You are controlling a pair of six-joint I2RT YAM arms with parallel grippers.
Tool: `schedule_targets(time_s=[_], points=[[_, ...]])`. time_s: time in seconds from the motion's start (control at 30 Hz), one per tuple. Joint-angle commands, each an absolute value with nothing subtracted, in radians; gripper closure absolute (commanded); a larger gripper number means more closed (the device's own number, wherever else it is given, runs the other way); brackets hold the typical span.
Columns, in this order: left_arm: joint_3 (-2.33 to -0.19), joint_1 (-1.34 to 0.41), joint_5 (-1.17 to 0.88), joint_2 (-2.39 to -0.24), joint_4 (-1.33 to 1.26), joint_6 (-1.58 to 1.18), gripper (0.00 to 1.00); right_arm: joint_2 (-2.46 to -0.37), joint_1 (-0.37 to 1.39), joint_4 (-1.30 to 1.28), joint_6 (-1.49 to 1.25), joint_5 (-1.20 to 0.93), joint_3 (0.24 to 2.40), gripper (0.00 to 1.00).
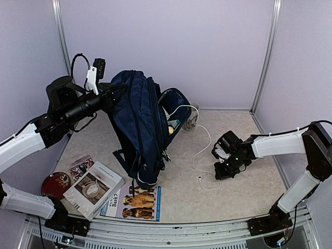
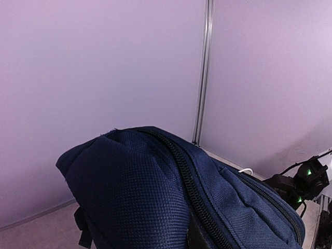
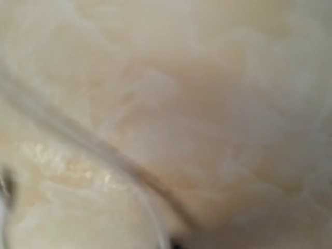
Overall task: Pack the student bag
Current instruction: Adjust the charger in the upper front pocket of the bag.
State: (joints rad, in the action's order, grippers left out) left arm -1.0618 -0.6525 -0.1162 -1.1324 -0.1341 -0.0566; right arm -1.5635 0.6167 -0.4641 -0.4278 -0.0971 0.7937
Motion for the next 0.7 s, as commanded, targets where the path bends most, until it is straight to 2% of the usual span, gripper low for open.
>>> schedule_targets(time_s=[0.0, 0.1, 0.23, 0.4, 0.5, 0.67], points=[[-1.054, -0.64, -0.114, -1.122, -0.19, -0.049, 1.0, -1.581, 0.633, -0.513, -0.429, -0.057, 0.815, 1.0], [-1.054, -0.64, -0.12, -1.12, -0.19, -0.049, 1.0, -1.509, 0.635, -0.55, -0.414, -0.035, 0.852, 1.0], [-1.051, -0.641, -0.125, -1.12, -0.19, -0.049, 1.0, -1.314, 0.635, -0.542, -0.351, -0.068, 0.938, 1.0], [-1.055, -0.64, -0.134, -1.126, -0.192, -0.053, 1.0, -1.08, 0.635, -0.292, -0.244, -0.262, 1.077, 1.0], [-1.061, -0.641, -0.143, -1.129, -0.19, -0.058, 1.0, -1.098, 0.635, -0.175, -0.17, -0.416, 1.237, 1.0], [-1.057, -0.644, -0.144, -1.128, -0.188, -0.061, 1.0, -1.336, 0.637, -0.134, -0.121, -0.604, 1.58, 1.0]])
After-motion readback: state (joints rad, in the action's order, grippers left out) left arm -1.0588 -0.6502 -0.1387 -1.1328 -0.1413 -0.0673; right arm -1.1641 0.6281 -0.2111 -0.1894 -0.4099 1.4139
